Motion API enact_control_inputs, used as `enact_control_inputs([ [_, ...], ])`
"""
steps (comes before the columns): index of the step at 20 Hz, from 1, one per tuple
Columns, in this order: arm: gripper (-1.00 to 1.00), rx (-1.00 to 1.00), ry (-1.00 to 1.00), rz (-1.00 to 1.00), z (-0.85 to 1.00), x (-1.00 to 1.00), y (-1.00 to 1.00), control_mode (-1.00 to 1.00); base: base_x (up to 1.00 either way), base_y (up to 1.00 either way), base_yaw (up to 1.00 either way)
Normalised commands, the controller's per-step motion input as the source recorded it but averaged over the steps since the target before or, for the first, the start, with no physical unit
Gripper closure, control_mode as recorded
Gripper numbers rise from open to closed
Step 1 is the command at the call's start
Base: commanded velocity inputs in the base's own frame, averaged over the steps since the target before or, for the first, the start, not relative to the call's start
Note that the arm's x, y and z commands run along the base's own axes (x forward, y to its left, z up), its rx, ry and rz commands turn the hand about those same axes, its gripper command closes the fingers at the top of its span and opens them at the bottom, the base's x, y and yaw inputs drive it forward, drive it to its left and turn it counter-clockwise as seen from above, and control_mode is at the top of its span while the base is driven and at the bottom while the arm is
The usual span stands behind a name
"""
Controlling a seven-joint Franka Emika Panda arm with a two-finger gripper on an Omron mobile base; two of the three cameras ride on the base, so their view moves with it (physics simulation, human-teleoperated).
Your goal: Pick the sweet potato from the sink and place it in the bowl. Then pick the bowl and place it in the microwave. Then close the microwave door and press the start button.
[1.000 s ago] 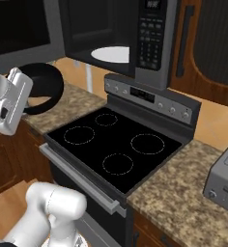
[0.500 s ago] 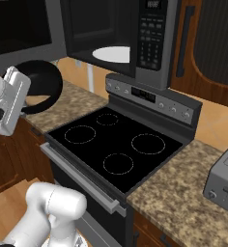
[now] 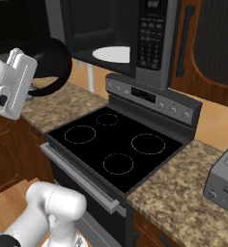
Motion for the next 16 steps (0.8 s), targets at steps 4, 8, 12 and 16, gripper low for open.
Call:
enact_control_inputs([
  [4, 1.00, -0.13, 0.10, -0.06, 0.43, 0.53, -0.37, -1.00, 0.00, 0.00, 0.00],
  [8, 1.00, -0.09, 0.11, -0.12, 0.28, 0.75, -0.40, -1.00, 0.00, 0.00, 0.00],
  [12, 1.00, 0.00, 0.00, -0.06, 0.11, 0.81, -0.45, -1.00, 0.00, 0.00, 0.00],
  [16, 1.00, 0.01, -0.10, -0.01, 0.06, 0.69, -0.26, -1.00, 0.00, 0.00, 0.00],
])
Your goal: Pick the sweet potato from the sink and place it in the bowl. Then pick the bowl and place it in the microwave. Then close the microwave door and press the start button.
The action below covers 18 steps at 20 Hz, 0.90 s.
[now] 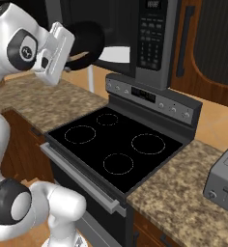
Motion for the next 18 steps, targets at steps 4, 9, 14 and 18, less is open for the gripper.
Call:
enact_control_inputs([
  [4, 1.00, 0.06, -0.06, 0.00, 0.11, 0.73, -0.24, -1.00, 0.00, 0.00, 0.00],
  [9, 1.00, 0.10, 0.00, 0.00, 0.02, 0.79, -0.25, -1.00, 0.00, 0.00, 0.00],
  [14, 1.00, 0.00, 0.00, 0.00, 0.00, 0.95, 0.00, -1.00, 0.00, 0.00, 0.00],
  [18, 1.00, 0.00, 0.00, 0.04, -0.06, 0.81, -0.13, -1.00, 0.00, 0.00, 0.00],
])
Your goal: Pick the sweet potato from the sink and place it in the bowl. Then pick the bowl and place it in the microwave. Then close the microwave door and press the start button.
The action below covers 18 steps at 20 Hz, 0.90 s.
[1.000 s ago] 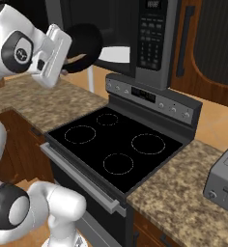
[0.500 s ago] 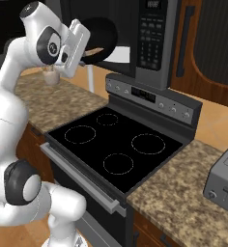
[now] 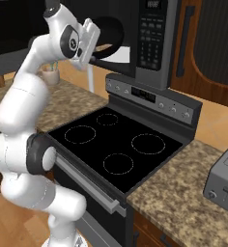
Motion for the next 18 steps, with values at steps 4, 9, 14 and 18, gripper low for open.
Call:
enact_control_inputs([
  [4, 1.00, 0.02, 0.00, 0.08, -0.17, 0.66, -0.24, -1.00, 0.00, 0.00, 0.00],
  [9, 1.00, 0.00, 0.00, 0.06, -0.38, 0.70, -0.02, -1.00, 0.00, 0.00, 0.00],
  [14, 1.00, 0.01, 0.00, 0.05, -0.31, 0.54, -0.16, -1.00, 0.00, 0.00, 0.00],
  [18, 1.00, 0.03, -0.01, 0.00, 0.01, 0.48, -0.22, -1.00, 0.00, 0.00, 0.00],
])
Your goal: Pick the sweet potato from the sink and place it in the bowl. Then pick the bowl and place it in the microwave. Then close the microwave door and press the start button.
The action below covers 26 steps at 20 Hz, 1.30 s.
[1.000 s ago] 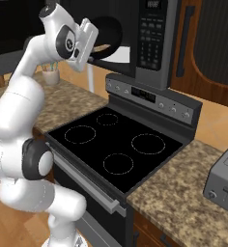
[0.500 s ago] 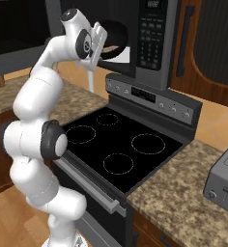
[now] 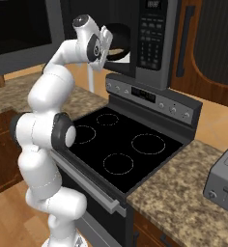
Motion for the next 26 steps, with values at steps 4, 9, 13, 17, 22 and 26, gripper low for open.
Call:
enact_control_inputs([
  [4, 1.00, 0.00, 0.00, 0.00, 0.01, 0.54, -0.07, -1.00, 0.00, 0.00, 0.00],
  [9, 1.00, 0.00, -0.07, 0.00, -0.22, 0.41, -0.12, -1.00, 0.00, 0.00, 0.00],
  [13, -1.00, 0.00, -0.04, 0.00, -0.33, 0.20, -0.01, -1.00, 0.00, 0.00, 0.00],
  [17, -1.00, 0.00, -0.20, 0.00, -0.04, 0.06, 0.00, -1.00, 0.00, 0.00, 0.00],
  [22, -1.00, 0.00, -0.31, 0.00, 0.00, -0.16, 0.07, -1.00, 0.00, 0.00, 0.00],
  [26, -1.00, 0.01, -0.11, -0.01, 0.15, -0.97, 0.10, -1.00, 0.00, 0.00, 0.00],
])
